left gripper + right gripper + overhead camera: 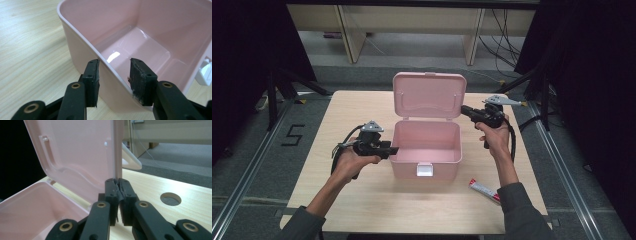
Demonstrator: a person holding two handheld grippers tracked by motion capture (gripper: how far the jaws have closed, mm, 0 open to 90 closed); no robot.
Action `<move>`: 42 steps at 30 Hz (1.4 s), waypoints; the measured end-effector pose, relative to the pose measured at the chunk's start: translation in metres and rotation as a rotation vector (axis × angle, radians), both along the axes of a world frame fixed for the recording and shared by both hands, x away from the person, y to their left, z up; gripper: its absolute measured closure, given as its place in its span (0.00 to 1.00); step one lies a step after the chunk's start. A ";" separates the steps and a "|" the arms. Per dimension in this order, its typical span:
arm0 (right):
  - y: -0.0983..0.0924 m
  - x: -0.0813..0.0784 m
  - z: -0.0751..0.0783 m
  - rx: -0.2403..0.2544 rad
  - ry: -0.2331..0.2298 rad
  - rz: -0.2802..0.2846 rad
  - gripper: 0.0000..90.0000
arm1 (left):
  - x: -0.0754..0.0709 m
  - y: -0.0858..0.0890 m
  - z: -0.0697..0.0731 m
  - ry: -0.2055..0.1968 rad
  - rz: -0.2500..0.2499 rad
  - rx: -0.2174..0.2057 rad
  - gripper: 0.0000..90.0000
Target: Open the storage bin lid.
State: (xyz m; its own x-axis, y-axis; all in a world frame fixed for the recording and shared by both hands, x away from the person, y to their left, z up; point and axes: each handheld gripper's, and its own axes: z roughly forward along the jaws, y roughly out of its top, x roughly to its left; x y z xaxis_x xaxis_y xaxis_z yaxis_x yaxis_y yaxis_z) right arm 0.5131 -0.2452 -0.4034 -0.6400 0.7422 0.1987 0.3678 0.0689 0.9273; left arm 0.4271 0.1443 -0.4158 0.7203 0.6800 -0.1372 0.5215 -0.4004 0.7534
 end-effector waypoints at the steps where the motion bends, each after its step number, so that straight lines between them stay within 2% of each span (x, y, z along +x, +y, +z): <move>1: 0.000 0.002 -0.001 -0.001 -0.005 -0.001 0.97 | -0.001 0.000 0.000 0.000 0.005 -0.004 0.66; 2: 0.002 0.002 -0.002 0.025 0.024 -0.006 0.97 | -0.001 0.001 0.000 0.000 0.005 -0.004 0.66; 4: 0.003 0.006 -0.004 0.018 0.017 -0.014 0.97 | -0.002 0.001 -0.001 0.000 0.008 -0.019 0.66; 6: 0.004 0.007 -0.004 0.025 0.033 -0.029 0.96 | -0.003 0.001 -0.001 -0.002 0.009 -0.018 0.66; 7: 0.003 0.009 -0.005 0.016 0.015 -0.033 0.96 | -0.003 0.001 -0.001 -0.001 0.006 -0.018 0.66; 8: 0.003 0.010 -0.006 0.019 0.032 -0.036 0.96 | -0.003 0.001 -0.001 -0.007 0.012 -0.019 0.66; 9: 0.002 0.010 -0.006 0.008 0.023 -0.035 0.96 | -0.004 0.000 -0.002 -0.008 0.018 -0.025 0.66; 10: 0.003 0.011 -0.008 0.025 0.026 -0.032 0.96 | -0.004 0.001 -0.002 -0.006 0.009 -0.023 0.66; 11: 0.002 0.011 -0.008 0.005 0.021 -0.041 0.96 | -0.005 0.001 -0.002 -0.003 0.011 -0.030 0.66; 12: 0.003 0.011 -0.009 0.034 0.028 -0.036 0.96 | -0.006 0.000 -0.003 -0.002 0.023 -0.050 0.66; 14: 0.004 0.010 -0.009 0.029 0.066 -0.048 0.96 | -0.008 0.001 -0.003 0.001 0.007 -0.039 0.66; 15: 0.003 0.011 -0.011 0.026 0.052 -0.037 0.96 | -0.008 0.001 -0.002 0.001 0.000 -0.038 0.66; 16: 0.003 0.011 -0.011 0.022 0.057 -0.040 0.96 | -0.009 0.001 -0.002 -0.002 0.009 -0.042 0.66; 17: 0.003 0.011 -0.012 0.002 0.053 -0.045 0.96 | -0.010 0.000 -0.002 0.002 0.018 -0.057 0.66; 18: 0.003 0.010 -0.013 0.020 0.073 -0.050 0.96 | -0.011 0.000 -0.002 0.001 0.018 -0.060 0.66; 19: 0.003 0.011 -0.014 0.021 0.061 -0.040 0.96 | -0.011 0.000 -0.002 -0.001 0.016 -0.060 0.66; 20: 0.003 0.010 -0.015 0.008 0.070 -0.060 0.96 | -0.011 0.002 -0.002 -0.001 0.008 -0.049 0.66; 21: 0.003 0.008 -0.016 0.020 0.085 -0.053 0.96 | -0.012 0.002 -0.002 -0.002 0.004 -0.047 0.67; 22: 0.001 0.009 -0.018 0.012 0.071 -0.045 0.96 | -0.013 0.002 -0.002 0.000 -0.003 -0.041 0.67; 23: 0.000 0.009 -0.020 0.014 0.081 -0.047 0.96 | -0.014 0.000 -0.003 -0.002 0.014 -0.064 0.67; 24: 0.000 0.007 -0.023 0.012 0.098 -0.050 0.96 | -0.015 0.001 -0.002 0.001 0.000 -0.047 0.67; 25: 0.000 0.006 -0.026 0.006 0.116 -0.054 0.96 | -0.015 0.001 -0.003 0.004 0.005 -0.059 0.67; 26: 0.000 0.005 -0.029 0.019 0.131 -0.051 0.97 | -0.016 0.001 -0.003 0.002 0.010 -0.067 0.67; 27: -0.001 0.007 -0.033 0.020 0.102 -0.042 0.97 | -0.016 0.000 -0.003 0.009 0.017 -0.085 0.66; 28: -0.002 0.006 -0.035 0.036 0.114 -0.048 0.98 | -0.016 0.001 -0.003 0.016 0.010 -0.086 0.66; 29: -0.002 0.005 -0.037 0.103 0.130 -0.041 0.98 | -0.016 0.001 -0.003 0.014 0.010 -0.089 0.67; 30: -0.002 0.005 -0.038 0.106 0.116 -0.033 0.98 | -0.016 0.002 -0.003 0.015 0.012 -0.096 0.67; 31: -0.001 0.004 -0.037 0.076 0.119 -0.036 0.98 | -0.016 0.002 -0.003 0.018 0.011 -0.096 0.67; 32: 0.000 0.003 -0.037 0.091 0.125 -0.041 0.98 | -0.016 0.002 -0.003 0.018 0.007 -0.096 0.67; 33: 0.000 0.004 -0.035 0.076 0.112 -0.033 0.97 | -0.017 0.003 -0.003 0.018 0.004 -0.086 0.67; 34: 0.000 0.003 -0.033 0.060 0.119 -0.036 0.97 | -0.017 0.003 -0.003 0.020 0.012 -0.102 0.67; 35: 0.000 0.003 -0.034 0.060 0.108 -0.032 0.97 | -0.018 0.004 -0.003 0.021 0.010 -0.106 0.67; 36: -0.001 0.001 -0.032 0.047 0.120 -0.036 0.96 | -0.018 0.004 -0.002 0.021 0.010 -0.109 0.67; 37: -0.001 0.000 -0.032 0.061 0.094 -0.030 0.96 | -0.019 0.005 -0.002 0.018 0.006 -0.112 0.68; 38: 0.000 -0.004 -0.030 0.078 0.131 -0.039 0.96 | -0.020 0.006 -0.002 0.018 0.006 -0.110 0.68; 39: -0.001 -0.004 -0.030 0.053 0.097 -0.041 0.95 | -0.021 0.006 -0.001 0.016 0.011 -0.121 0.69; 41: -0.002 -0.010 -0.024 0.011 0.082 -0.052 0.94 | -0.022 0.007 0.000 0.016 0.003 -0.114 0.70; 42: -0.005 -0.013 -0.021 -0.030 0.053 -0.054 0.93 | -0.022 0.007 0.000 0.017 0.004 -0.114 0.70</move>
State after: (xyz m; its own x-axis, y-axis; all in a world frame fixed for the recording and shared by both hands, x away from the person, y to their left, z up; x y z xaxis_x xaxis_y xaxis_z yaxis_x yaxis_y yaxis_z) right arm 0.5003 -0.2506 -0.4244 -0.5881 0.7815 0.2083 0.4206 0.0755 0.9041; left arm 0.4053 0.1512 -0.4162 0.7145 0.6621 -0.2260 0.5361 -0.3105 0.7850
